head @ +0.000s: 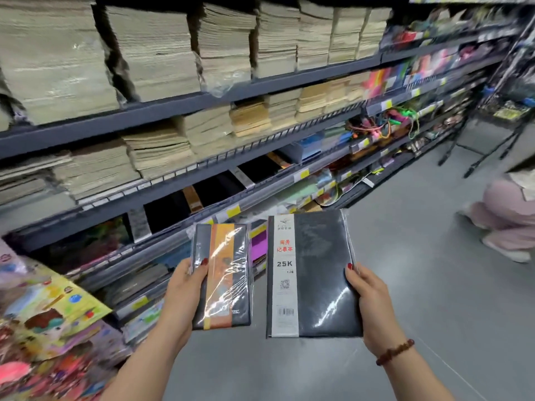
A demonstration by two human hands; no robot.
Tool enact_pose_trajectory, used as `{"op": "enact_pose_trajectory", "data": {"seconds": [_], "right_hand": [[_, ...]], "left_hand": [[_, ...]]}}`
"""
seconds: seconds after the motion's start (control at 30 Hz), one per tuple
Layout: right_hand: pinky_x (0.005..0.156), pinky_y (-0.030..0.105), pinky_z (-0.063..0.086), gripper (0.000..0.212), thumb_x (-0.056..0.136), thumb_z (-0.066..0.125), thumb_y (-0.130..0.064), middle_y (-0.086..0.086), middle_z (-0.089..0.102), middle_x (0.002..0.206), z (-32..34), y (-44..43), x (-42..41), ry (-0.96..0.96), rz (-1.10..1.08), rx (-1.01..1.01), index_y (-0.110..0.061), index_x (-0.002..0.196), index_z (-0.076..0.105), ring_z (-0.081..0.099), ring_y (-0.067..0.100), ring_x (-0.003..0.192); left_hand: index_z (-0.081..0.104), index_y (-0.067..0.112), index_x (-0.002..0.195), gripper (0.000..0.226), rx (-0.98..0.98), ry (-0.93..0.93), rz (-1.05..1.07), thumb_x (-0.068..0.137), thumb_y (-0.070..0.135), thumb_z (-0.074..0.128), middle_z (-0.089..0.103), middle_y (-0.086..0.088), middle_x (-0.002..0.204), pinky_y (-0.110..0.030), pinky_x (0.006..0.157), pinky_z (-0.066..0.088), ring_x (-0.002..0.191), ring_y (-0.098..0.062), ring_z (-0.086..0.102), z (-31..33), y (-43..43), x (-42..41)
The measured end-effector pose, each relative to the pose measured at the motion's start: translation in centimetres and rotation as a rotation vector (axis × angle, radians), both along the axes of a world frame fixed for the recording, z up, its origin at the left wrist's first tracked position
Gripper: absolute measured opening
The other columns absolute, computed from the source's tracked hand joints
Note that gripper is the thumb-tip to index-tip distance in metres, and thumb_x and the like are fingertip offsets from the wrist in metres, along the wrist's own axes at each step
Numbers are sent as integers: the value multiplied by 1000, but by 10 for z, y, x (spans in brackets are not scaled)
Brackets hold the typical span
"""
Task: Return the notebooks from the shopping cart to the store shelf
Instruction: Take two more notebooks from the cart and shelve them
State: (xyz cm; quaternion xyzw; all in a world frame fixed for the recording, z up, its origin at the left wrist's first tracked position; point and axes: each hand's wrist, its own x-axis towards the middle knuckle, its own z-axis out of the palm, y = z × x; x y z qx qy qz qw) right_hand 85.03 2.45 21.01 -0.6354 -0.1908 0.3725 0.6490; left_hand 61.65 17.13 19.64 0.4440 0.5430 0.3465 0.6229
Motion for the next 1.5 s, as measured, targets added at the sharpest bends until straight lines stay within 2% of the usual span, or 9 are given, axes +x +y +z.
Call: {"op": "enact_pose_trajectory", "data": {"seconds": [0.2, 0.33, 0.43, 0.63, 0.77, 0.9, 1.27, 1.43, 1.5], "right_hand": [[51, 23, 52, 19, 94, 50, -13, 3, 72, 71, -13, 62, 63, 54, 74, -38, -7, 84, 65, 67, 14, 61], [56, 26, 54, 19, 94, 52, -14, 9, 74, 86, -27, 103, 123, 120, 147, -52, -4, 95, 68, 69, 22, 75], [58, 27, 55, 18, 94, 52, -15, 7, 74, 89, -35, 132, 169, 175, 240, -72, -7, 98, 67, 70, 21, 77], [67, 31, 56, 21, 96, 48, -13, 9, 74, 98, -42, 191, 231, 195, 405, -125, -9, 104, 67, 70, 22, 87], [82, 40, 54, 20, 95, 51, -18, 11, 71, 107, -51, 232, 244, 168, 493, -183, -11, 105, 67, 68, 27, 96], [65, 28, 55, 19, 96, 50, -17, 2, 74, 95, -56, 270, 244, 141, 545, -195, -14, 101, 68, 70, 19, 85], [63, 29, 56, 20, 96, 49, -19, 4, 73, 96, -93, 365, 242, 99, 619, -264, -14, 103, 68, 70, 19, 82], [94, 45, 50, 32, 86, 62, -31, 6, 68, 116, -142, 409, 233, 123, 662, -298, -16, 114, 65, 64, 26, 107], [94, 46, 50, 41, 82, 64, -35, 5, 66, 120, -155, 420, 233, 161, 674, -300, -18, 119, 63, 63, 25, 109]], "left_hand": [[63, 19, 89, 10, -1, 37, 48, 94, 20, 54, 69, -5, 71, -35, 63, 44, 62, -23, 59, -5, 41, 59], [60, 11, 95, 13, -25, 51, 148, 95, 23, 53, 69, -15, 80, -32, 59, 46, 63, -21, 62, -16, 60, 104], [60, 14, 97, 12, -33, 38, 255, 96, 22, 50, 72, -3, 73, -28, 52, 48, 57, -15, 65, -21, 64, 141], [62, 17, 101, 14, -102, 23, 441, 96, 22, 50, 73, -8, 85, -36, 66, 51, 73, -25, 68, -26, 61, 191], [62, 23, 101, 12, -137, 19, 540, 96, 25, 51, 75, -6, 85, -46, 74, 56, 78, -28, 71, -34, 70, 204], [63, 21, 103, 14, -151, 11, 587, 96, 26, 52, 75, -6, 84, -41, 69, 56, 74, -25, 72, -42, 94, 211], [61, 22, 100, 12, -190, 30, 653, 95, 29, 53, 74, -3, 80, -39, 69, 55, 70, -22, 71, -74, 155, 210], [61, 20, 98, 9, -223, 10, 754, 95, 25, 54, 74, 1, 74, -32, 60, 53, 62, -17, 70, -111, 166, 215], [60, 20, 95, 8, -241, -11, 792, 95, 24, 53, 74, 2, 72, -33, 61, 53, 60, -16, 69, -123, 171, 218]]}}
